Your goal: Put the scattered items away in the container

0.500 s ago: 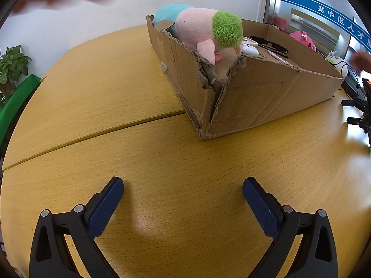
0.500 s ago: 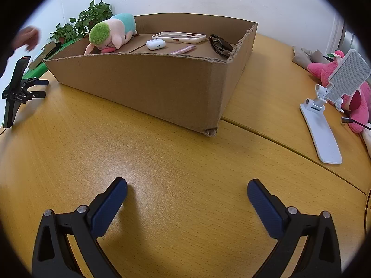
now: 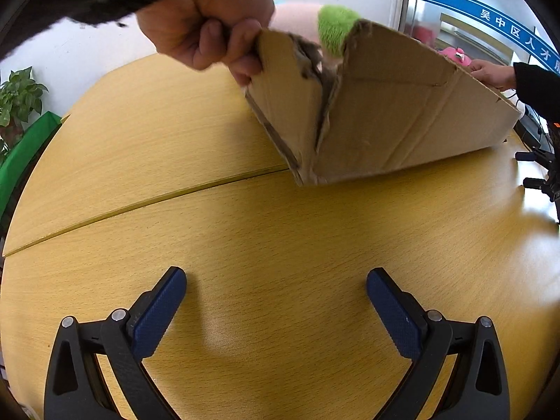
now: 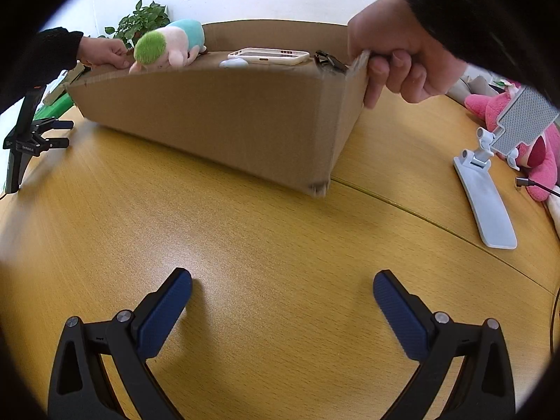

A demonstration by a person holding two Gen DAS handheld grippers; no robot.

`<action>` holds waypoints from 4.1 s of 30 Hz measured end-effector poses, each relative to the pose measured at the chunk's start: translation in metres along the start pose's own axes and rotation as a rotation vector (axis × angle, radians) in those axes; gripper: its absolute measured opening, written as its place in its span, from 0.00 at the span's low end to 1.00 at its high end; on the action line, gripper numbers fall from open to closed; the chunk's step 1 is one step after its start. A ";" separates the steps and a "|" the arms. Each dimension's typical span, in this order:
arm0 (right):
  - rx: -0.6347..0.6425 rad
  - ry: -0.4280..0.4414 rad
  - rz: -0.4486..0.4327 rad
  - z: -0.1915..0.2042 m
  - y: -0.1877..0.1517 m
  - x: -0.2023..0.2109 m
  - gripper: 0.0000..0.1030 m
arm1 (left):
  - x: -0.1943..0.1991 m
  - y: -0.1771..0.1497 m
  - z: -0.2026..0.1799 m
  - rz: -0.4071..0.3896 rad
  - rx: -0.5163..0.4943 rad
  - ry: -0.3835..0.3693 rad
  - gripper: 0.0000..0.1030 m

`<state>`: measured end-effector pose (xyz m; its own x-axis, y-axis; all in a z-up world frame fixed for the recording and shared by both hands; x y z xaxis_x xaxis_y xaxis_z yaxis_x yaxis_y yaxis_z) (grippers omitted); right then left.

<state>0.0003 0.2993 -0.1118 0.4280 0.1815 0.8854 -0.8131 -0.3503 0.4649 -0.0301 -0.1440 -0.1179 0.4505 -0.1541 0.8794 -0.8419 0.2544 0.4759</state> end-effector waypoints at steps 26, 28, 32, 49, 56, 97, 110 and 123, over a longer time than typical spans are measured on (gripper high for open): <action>-0.008 -0.004 -0.001 0.000 0.000 -0.003 1.00 | 0.000 0.000 -0.002 0.000 -0.001 0.001 1.00; -0.010 -0.005 -0.001 0.000 0.000 -0.003 1.00 | 0.000 0.000 -0.002 0.000 -0.001 0.001 1.00; -0.023 -0.013 -0.001 -0.001 0.000 -0.003 1.00 | 0.000 0.000 -0.003 0.000 -0.002 0.001 1.00; -0.067 -0.035 -0.002 -0.002 -0.003 0.000 1.00 | -0.003 0.000 -0.003 0.000 -0.005 -0.001 1.00; -0.070 -0.037 -0.003 -0.001 -0.003 -0.001 1.00 | -0.003 0.000 -0.003 0.000 -0.006 -0.001 1.00; -0.099 -0.053 -0.004 -0.002 -0.004 -0.007 1.00 | -0.006 0.000 -0.005 0.000 -0.010 -0.004 1.00; -0.230 -0.124 -0.005 0.001 -0.016 -0.004 1.00 | -0.010 0.008 -0.006 -0.004 0.150 0.083 1.00; -0.323 -0.174 -0.001 0.012 -0.029 0.001 1.00 | 0.045 -0.017 -0.008 -0.126 0.289 0.068 1.00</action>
<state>0.0296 0.2985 -0.1244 0.4671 0.0130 0.8841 -0.8834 -0.0369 0.4672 0.0065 -0.1474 -0.0862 0.5668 -0.1010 0.8176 -0.8236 -0.0459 0.5653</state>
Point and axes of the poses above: each gripper's, at about its wrist camera, not at the fingertips, and x roughly against the way its jaws point, z to its left, y to its top, the point moved 7 cm from there along -x, roughly the way its jaws point, and after that the axes turned 8 degrees about z, right-handed, at the moved point
